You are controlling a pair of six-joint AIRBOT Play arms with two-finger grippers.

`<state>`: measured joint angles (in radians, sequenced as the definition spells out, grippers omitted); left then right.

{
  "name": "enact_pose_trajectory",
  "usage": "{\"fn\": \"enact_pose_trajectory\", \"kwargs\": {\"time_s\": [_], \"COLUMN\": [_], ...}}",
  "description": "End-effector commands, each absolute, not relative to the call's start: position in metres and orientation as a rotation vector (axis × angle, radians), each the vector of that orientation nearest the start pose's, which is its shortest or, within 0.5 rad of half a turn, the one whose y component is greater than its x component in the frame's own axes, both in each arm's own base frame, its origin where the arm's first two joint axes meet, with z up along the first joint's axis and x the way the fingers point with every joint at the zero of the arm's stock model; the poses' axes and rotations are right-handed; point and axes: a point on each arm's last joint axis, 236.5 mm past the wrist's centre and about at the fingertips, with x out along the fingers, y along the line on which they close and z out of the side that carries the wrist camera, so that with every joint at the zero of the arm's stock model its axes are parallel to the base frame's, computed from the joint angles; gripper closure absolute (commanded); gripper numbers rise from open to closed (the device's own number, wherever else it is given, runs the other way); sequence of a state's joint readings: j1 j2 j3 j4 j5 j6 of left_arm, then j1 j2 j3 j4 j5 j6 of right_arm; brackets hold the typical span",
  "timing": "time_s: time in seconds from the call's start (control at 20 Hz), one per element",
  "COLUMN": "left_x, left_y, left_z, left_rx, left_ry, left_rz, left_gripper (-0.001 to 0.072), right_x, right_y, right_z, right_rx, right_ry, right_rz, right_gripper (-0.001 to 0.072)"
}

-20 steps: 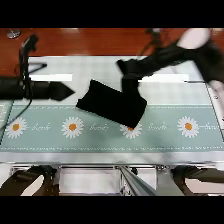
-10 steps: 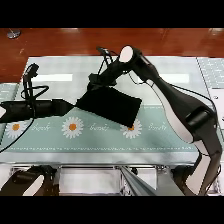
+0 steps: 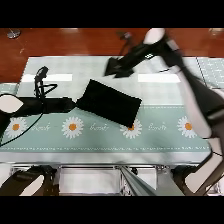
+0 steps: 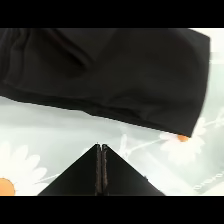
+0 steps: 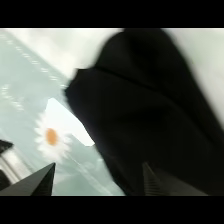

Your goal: Fold the shirts.

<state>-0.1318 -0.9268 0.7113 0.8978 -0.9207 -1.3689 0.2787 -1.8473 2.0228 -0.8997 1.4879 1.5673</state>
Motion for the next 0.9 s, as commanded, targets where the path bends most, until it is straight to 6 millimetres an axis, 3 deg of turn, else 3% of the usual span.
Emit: {"fn": "enact_pose_trajectory", "kwargs": {"time_s": [0.0, 0.05, 0.15, 0.2, 0.3, 0.35, 0.5, 0.75, 0.85], "left_x": [0.308, 0.308, 0.308, 0.308, 0.31, 0.311, 0.311, 0.311, 0.311], "left_y": [-0.158, -0.158, -0.158, -0.158, -0.158, -0.157, -0.157, -0.158, -0.158], "left_z": [0.002, -0.003, -0.008, -0.009, -0.009, -0.008, -0.008, -0.008, -0.008], "left_rx": [-0.422, -0.424, -0.427, -0.427, -0.429, -0.429, -0.43, -0.433, -0.433], "left_ry": [1.146, 1.159, 1.175, 1.177, 1.17, 1.165, 1.166, 1.168, 1.168], "left_rz": [-0.449, -0.446, -0.442, -0.441, -0.436, -0.434, -0.435, -0.433, -0.433], "left_gripper": [0.0688, 0.0688, 0.0688, 0.0688, 0.0688, 0.0688, 0.0687, 0.0688, 0.0688], "right_x": [0.422, 0.412, 0.391, 0.378, 0.361, 0.347, 0.314, 0.316, 0.322], "right_y": [0.13, 0.101, 0.079, 0.085, 0.121, 0.137, 0.169, 0.201, 0.223], "right_z": [0.099, 0.092, 0.06, 0.038, 0.003, -0.018, -0.066, -0.103, -0.105], "right_rx": [0.156, 0.178, 0.356, 0.535, 0.875, 0.955, 0.931, 0.888, 0.883], "right_ry": [1.385, 1.362, 1.27, 1.221, 1.117, 1.129, 1.307, 1.469, 1.509], "right_rz": [0.427, 0.322, 0.17, 0.107, 0.101, 0.117, 0.176, 0.211, 0.262], "right_gripper": [0.0085, 0.0085, 0.0085, 0.0085, 0.0088, 0.0088, 0.0088, 0.0105, 0.018]}}
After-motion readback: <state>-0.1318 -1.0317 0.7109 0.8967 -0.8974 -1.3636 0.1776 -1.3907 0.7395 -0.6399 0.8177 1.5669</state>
